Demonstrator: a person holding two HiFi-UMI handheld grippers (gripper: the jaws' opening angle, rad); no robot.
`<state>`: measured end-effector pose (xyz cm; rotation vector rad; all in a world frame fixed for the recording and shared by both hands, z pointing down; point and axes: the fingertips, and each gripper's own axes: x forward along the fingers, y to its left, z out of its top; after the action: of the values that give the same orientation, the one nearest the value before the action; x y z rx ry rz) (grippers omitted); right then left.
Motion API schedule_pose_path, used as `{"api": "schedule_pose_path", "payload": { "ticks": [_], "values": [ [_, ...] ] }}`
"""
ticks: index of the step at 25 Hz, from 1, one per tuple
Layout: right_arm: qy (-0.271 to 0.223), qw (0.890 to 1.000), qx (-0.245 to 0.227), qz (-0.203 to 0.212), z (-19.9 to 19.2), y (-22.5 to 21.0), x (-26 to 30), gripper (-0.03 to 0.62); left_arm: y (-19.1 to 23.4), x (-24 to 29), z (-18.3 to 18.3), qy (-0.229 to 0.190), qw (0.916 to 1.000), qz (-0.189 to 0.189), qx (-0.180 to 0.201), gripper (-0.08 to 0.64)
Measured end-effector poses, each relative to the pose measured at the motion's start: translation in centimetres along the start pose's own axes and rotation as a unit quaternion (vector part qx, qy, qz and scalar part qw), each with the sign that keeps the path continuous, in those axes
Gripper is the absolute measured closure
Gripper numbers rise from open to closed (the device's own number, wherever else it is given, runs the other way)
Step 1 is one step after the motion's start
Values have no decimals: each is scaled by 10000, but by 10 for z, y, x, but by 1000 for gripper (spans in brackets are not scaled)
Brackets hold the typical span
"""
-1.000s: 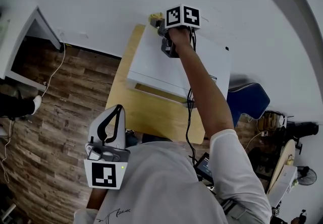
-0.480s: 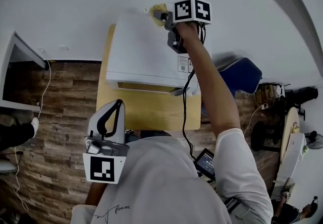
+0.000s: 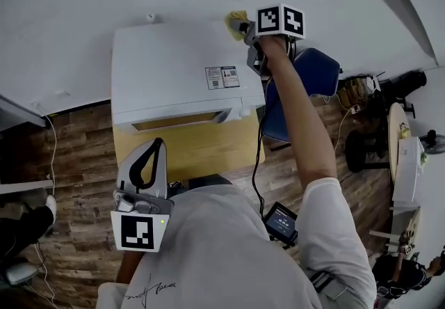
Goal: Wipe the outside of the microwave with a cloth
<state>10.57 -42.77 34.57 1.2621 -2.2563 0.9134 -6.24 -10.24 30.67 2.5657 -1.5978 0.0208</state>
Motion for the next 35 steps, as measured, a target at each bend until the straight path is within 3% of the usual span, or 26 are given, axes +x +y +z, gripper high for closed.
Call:
{"api": "schedule_pose_path", "payload": {
  "ticks": [7,14,28,35],
  "values": [
    [63,9978,167,-638,-18,-68,-24,479,-13,18,-5,92,9996,-259,-86,569],
    [269,9946,167,-989,-34,-95,-14,479,-11,28,-7,40,9995,-243,-197,569],
    [379,9933,-83,-1087,-43,-79,8,478,-4,15,-17,138,9994,-122,-286,569],
    [455,9947,-124,-919,-45,-61,16,477,-2,3,-17,156,9995,-51,-260,569]
  ]
}}
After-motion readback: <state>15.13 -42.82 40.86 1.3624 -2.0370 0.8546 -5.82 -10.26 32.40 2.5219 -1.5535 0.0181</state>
